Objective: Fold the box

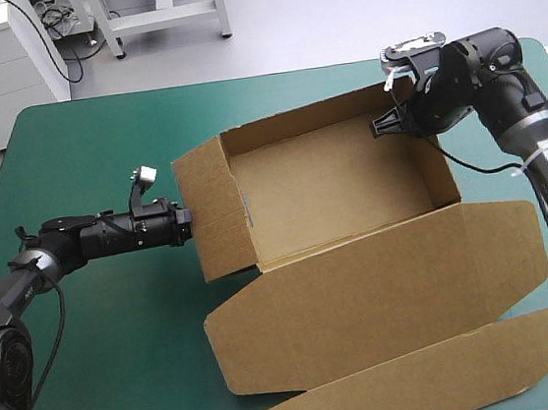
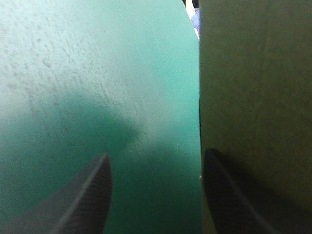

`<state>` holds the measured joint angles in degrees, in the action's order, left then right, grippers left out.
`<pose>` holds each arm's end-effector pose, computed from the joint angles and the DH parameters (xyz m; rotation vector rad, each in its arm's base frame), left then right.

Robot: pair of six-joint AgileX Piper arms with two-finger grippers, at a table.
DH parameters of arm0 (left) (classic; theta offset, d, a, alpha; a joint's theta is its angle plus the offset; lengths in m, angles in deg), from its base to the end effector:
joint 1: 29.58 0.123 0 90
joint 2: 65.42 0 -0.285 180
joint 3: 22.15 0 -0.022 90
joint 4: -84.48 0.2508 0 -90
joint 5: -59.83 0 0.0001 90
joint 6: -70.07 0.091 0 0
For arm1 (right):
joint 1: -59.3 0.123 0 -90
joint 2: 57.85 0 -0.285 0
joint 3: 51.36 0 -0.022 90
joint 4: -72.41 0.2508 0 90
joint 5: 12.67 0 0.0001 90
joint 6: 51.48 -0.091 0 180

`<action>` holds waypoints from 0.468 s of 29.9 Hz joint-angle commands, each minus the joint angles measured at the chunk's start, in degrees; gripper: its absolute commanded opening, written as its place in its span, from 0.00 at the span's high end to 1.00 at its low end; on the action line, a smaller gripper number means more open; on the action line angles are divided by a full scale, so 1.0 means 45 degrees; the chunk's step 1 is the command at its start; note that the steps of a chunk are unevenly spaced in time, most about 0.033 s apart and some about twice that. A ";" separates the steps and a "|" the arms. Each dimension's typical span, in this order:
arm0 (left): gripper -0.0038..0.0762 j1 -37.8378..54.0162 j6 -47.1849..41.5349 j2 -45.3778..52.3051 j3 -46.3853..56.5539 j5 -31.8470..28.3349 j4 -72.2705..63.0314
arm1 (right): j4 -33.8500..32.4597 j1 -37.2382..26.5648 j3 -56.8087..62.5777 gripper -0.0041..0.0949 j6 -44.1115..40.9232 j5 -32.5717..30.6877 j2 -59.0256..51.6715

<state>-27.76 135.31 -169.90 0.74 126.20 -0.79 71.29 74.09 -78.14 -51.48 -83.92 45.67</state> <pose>0.3112 -0.0733 0.2367 0.2492 2.1849 -1.4577 0.3426 0.0887 0.4018 -0.3339 2.5625 0.0694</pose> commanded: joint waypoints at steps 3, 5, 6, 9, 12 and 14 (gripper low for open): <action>0.49 0.0036 0.0184 0.0767 -0.0340 0.1756 -0.0983 | 0.0023 0.0047 -0.0429 0.98 -0.0106 -0.0123 -0.0427; 0.49 0.0177 0.0184 0.1035 -0.0340 0.1756 -0.0944 | -0.0012 0.0047 -0.0429 0.98 -0.0138 -0.0121 -0.0334; 0.49 0.0287 0.0162 0.1211 -0.0340 0.1756 -0.0870 | -0.0040 0.0047 -0.0429 0.98 -0.0133 -0.0121 -0.0293; 0.49 0.0599 0.0162 0.1793 -0.0340 0.1777 -0.0721 | -0.0040 0.0047 -0.0429 0.98 -0.0133 -0.0121 -0.0164; 0.49 0.0655 0.0162 0.2237 -0.0365 0.1564 -0.0862 | 0.0042 0.0047 -0.0429 0.98 -0.0298 -0.0073 -0.0074; 0.49 0.0655 0.0162 0.2380 -0.0365 0.1460 -0.0892 | 0.0250 0.0047 -0.0429 0.98 -0.0292 -0.0074 -0.0026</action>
<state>-24.91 135.74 -162.58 0.72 126.55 -0.62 71.14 74.19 -78.14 -52.25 -83.98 47.90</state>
